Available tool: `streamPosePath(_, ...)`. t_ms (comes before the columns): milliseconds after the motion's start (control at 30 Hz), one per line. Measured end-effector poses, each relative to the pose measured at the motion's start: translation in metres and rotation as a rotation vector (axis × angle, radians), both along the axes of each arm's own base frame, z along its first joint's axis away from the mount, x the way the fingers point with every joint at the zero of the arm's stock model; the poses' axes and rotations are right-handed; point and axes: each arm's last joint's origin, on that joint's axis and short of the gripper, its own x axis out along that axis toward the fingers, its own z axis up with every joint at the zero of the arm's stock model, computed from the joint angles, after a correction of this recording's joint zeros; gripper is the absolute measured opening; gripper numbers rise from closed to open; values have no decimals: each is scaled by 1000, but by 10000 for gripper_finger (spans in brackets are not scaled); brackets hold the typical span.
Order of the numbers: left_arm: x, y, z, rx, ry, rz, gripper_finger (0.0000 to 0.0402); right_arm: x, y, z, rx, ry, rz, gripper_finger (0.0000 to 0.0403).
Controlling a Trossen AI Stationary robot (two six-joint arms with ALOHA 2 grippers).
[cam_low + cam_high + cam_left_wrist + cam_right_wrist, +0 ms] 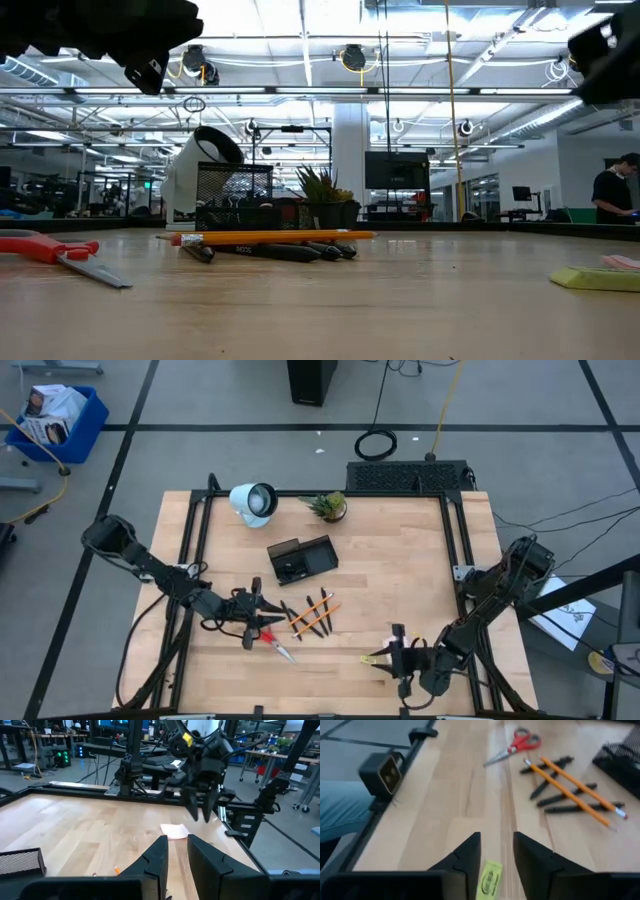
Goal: Pick and place office supplies into organizer
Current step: Put the yellow eraser into the black desk organizer
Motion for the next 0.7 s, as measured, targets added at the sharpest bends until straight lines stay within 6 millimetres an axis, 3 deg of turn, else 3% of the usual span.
streamPosePath(300,2,3,1,3,-12,15,77,8,1,-46,-75,77,-28,150)
streamPosePath(700,2,4,2,-10,-19,18,77,13,6,-56,-8,63,-26,163)
